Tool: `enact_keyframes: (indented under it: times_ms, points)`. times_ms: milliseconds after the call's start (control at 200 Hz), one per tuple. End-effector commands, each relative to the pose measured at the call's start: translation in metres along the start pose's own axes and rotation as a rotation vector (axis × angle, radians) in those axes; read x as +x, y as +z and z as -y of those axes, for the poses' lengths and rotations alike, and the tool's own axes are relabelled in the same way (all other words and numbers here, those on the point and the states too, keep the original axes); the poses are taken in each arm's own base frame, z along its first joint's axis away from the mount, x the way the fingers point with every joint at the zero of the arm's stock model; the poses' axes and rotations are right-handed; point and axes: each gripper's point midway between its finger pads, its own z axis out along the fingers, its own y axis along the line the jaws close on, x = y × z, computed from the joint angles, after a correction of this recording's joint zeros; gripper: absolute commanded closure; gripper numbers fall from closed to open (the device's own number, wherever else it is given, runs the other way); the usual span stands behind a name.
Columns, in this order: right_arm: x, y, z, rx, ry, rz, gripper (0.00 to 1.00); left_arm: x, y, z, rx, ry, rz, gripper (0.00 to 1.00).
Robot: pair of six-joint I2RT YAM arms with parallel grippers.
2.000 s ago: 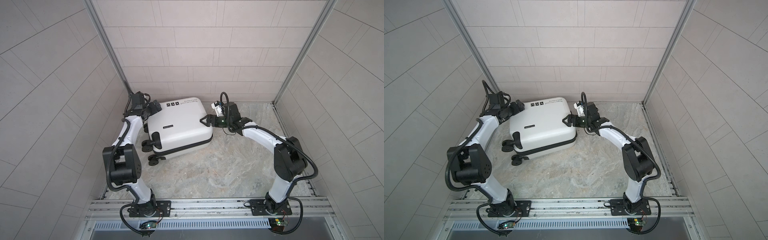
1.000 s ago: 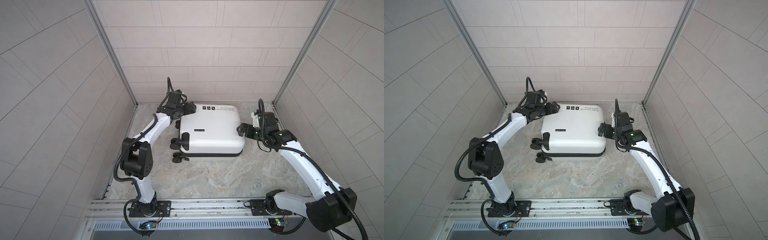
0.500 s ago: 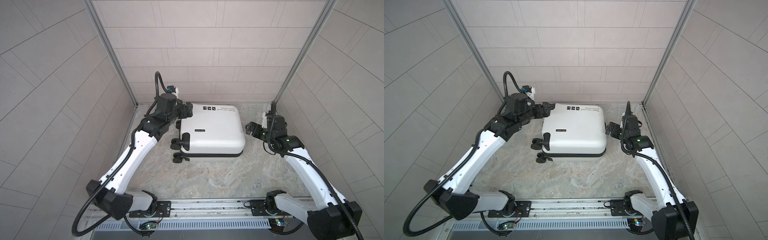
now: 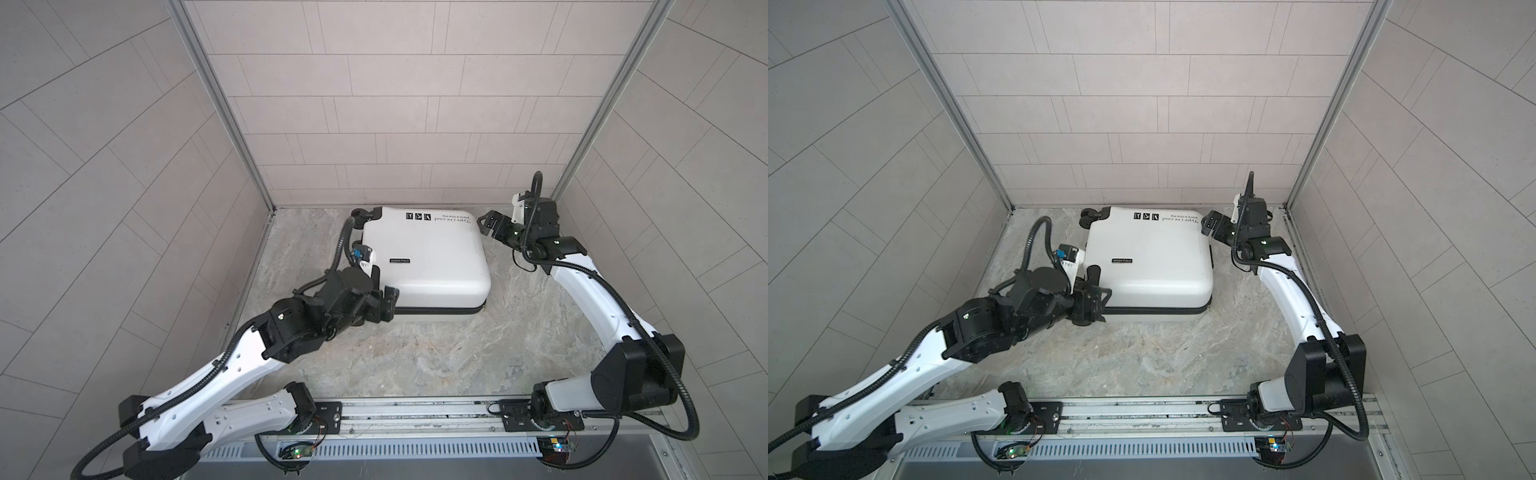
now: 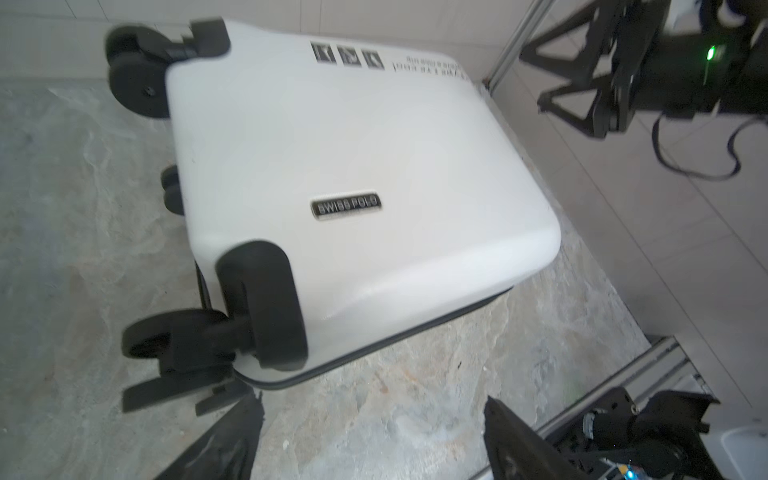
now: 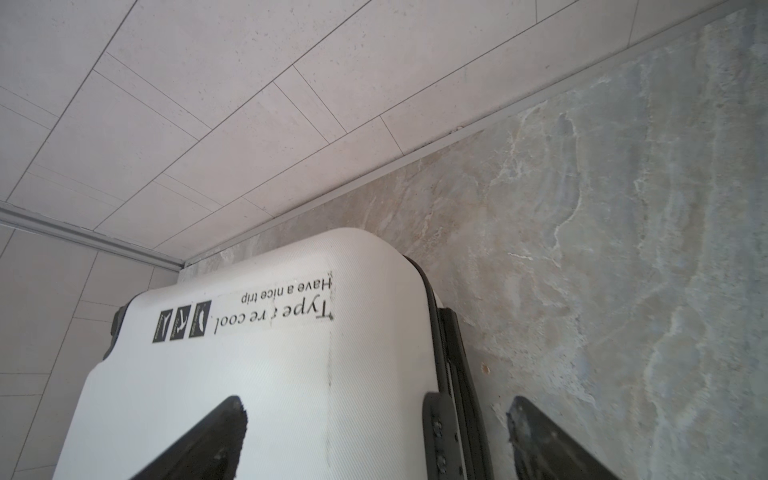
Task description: Pack the luggage
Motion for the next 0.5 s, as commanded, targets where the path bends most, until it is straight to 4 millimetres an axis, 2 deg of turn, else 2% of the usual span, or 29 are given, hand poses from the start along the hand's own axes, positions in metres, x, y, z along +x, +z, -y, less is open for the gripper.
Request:
enact_keyframes:
  times_ms: [0,100,170,250,360,495]
  points:
    - [-0.017,0.013,-0.015,-0.057,0.011,0.004,0.0,0.03,0.005,-0.006,-0.027,-0.092,-0.063,0.12]
    - [-0.023,0.032,-0.018,-0.067,0.014,-0.019,0.0,0.053,0.017,-0.01,-0.027,-0.109,-0.106,0.12]
    - [-0.027,0.046,-0.021,-0.083,0.019,-0.042,0.0,0.063,0.023,-0.027,-0.092,-0.101,-0.097,0.12]
    - [-0.029,0.064,-0.029,-0.129,0.018,-0.073,0.0,0.064,0.026,-0.047,-0.166,-0.125,-0.033,0.12]
    - [-0.034,0.08,-0.04,-0.186,0.004,-0.102,0.0,0.059,0.029,-0.053,-0.149,-0.177,0.061,0.12]
    - [-0.037,0.099,-0.048,-0.226,-0.029,-0.146,0.0,0.057,0.031,-0.067,-0.201,-0.197,0.088,0.1]
